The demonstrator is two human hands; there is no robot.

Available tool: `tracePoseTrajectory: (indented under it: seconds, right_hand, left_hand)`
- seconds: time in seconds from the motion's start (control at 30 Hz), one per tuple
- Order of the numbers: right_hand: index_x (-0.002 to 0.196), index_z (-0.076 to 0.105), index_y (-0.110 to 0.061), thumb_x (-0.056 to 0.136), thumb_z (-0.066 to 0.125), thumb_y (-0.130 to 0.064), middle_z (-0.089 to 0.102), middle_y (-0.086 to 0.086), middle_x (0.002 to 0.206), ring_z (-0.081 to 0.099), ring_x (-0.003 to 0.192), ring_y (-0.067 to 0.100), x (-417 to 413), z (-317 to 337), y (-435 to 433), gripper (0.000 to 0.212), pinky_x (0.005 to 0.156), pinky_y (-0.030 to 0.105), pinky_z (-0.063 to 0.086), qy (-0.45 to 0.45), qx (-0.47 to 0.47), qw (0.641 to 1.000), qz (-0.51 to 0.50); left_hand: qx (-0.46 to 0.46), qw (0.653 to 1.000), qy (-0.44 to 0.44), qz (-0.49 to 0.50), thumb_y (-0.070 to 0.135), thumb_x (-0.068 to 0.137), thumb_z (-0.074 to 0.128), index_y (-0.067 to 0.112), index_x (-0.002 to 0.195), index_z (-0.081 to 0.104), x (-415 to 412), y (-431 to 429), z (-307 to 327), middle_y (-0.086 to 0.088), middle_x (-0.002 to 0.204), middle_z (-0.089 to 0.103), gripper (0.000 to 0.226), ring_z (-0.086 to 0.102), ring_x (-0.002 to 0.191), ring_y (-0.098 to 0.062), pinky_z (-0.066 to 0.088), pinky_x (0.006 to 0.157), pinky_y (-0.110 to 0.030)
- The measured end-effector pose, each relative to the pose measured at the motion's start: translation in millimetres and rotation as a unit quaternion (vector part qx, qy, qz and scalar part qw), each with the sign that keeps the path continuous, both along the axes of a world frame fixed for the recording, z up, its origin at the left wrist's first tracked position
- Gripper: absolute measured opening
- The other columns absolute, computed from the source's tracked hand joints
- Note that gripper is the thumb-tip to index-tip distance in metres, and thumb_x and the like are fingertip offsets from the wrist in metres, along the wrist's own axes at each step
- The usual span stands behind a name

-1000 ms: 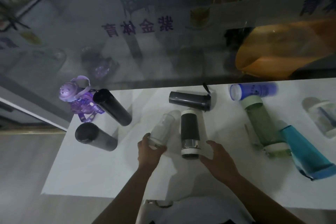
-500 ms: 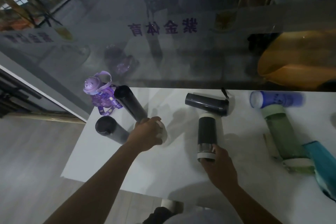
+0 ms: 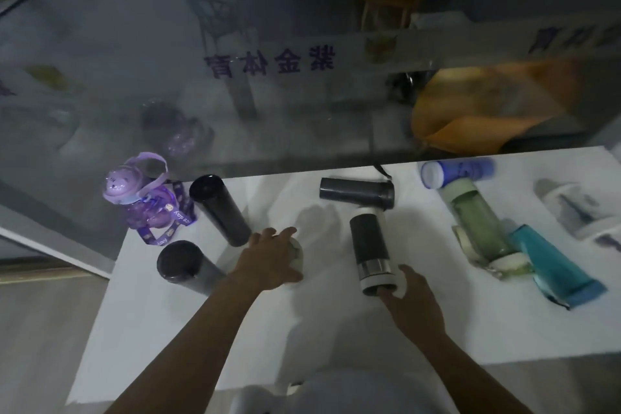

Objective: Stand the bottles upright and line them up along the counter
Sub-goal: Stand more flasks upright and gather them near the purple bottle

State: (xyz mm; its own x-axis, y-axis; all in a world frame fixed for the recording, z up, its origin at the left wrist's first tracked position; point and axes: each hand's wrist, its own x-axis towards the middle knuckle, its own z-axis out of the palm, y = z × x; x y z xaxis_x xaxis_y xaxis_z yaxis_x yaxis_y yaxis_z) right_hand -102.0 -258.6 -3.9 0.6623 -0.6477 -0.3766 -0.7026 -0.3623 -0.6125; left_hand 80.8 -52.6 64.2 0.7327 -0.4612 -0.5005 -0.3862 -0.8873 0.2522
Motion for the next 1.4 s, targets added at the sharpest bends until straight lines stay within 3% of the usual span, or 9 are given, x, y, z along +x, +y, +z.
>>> tracePoseTrajectory:
  seconds: [0.1,0.2,0.33,0.5,0.6,0.77,0.9,1.17,1.4]
  right_hand:
    - [0.142,0.039,-0.024,0.084,0.067,-0.039,0.045,0.006,0.143,0.048,0.126,0.027,-7,6,3,0.066,0.098,0.041,0.04,-0.014,-0.006,0.999,-0.041]
    - [0.14,0.04,-0.024,0.084,0.067,-0.041,0.047,0.005,0.142,0.049,0.126,0.024,-21,11,8,0.064,0.1,0.038,0.04,-0.025,-0.01,0.996,-0.08]
    - [0.137,0.045,-0.025,0.083,0.068,-0.04,0.05,0.003,0.139,0.053,0.119,0.022,-50,17,11,0.06,0.097,0.038,0.045,-0.026,-0.023,0.99,-0.137]
    - [0.134,0.048,-0.025,0.083,0.068,-0.04,0.051,0.003,0.138,0.053,0.118,0.021,-81,26,3,0.056,0.096,0.039,0.046,-0.006,-0.019,0.983,-0.181]
    - [0.133,0.049,-0.025,0.084,0.068,-0.039,0.051,0.001,0.137,0.054,0.116,0.02,-83,26,-6,0.054,0.096,0.038,0.047,-0.007,-0.009,0.985,-0.174]
    - [0.13,0.051,-0.028,0.084,0.068,-0.038,0.054,0.001,0.132,0.055,0.112,0.017,-67,17,-41,0.049,0.095,0.036,0.046,-0.004,0.01,0.993,-0.114]
    - [0.128,0.051,-0.031,0.084,0.067,-0.04,0.055,0.001,0.128,0.055,0.107,0.017,-47,13,-91,0.047,0.093,0.035,0.047,-0.001,0.034,0.999,-0.032]
    - [0.134,0.046,-0.028,0.085,0.066,-0.036,0.052,0.003,0.131,0.051,0.109,0.016,-16,1,-163,0.053,0.09,0.03,0.042,-0.024,0.079,0.991,0.109]
    - [0.141,0.041,-0.027,0.087,0.063,-0.036,0.046,0.0,0.142,0.045,0.127,0.018,-8,-22,-173,0.059,0.1,0.03,0.038,-0.006,0.105,0.966,0.237]
  left_hand:
    - [-0.046,0.996,-0.067,-0.029,0.058,0.077,0.067,0.041,0.149,0.015,1,-13,10,-0.003,0.161,0.01,0.091,0.008,0.146,-0.032,0.017,0.116,-0.051]
    - [-0.196,0.971,-0.127,-0.047,0.055,0.083,0.062,0.036,0.148,0.024,-17,-34,15,-0.001,0.16,0.017,0.077,0.014,0.146,-0.028,0.021,0.117,-0.048]
    - [-0.347,0.937,-0.019,-0.031,0.043,0.08,0.068,0.033,0.148,0.027,-59,-64,1,0.0,0.157,0.022,0.08,0.018,0.144,-0.022,0.021,0.118,-0.042]
    - [-0.323,0.911,0.223,0.128,0.061,0.054,0.077,0.034,0.149,0.021,-92,-85,-51,-0.004,0.153,0.029,0.114,0.037,0.136,-0.026,0.038,0.109,-0.052]
    - [-0.307,0.898,0.255,0.183,0.061,0.045,0.081,0.03,0.147,0.028,-91,-94,-74,-0.005,0.138,0.046,0.119,0.055,0.116,-0.025,0.053,0.094,-0.048]
    - [-0.31,0.885,0.25,0.242,0.051,0.046,0.087,0.029,0.147,0.023,-81,-109,-88,0.002,0.125,0.042,0.122,0.053,0.107,-0.022,0.05,0.094,-0.041]
    - [-0.358,0.805,0.307,0.361,0.017,0.056,0.092,0.035,0.145,0.023,-82,-133,-97,-0.013,0.134,0.042,0.114,0.068,0.095,-0.032,0.06,0.068,-0.035]
    - [-0.347,0.784,0.245,0.452,0.008,0.06,0.087,0.021,0.132,0.036,-101,-161,-98,-0.012,0.116,0.056,0.09,0.071,0.087,-0.031,0.062,0.07,-0.043]
    - [-0.288,0.834,0.084,0.463,0.012,0.055,0.086,0.032,0.133,0.033,-129,-145,-69,-0.008,0.119,0.049,0.096,0.067,0.085,-0.029,0.061,0.058,-0.036]
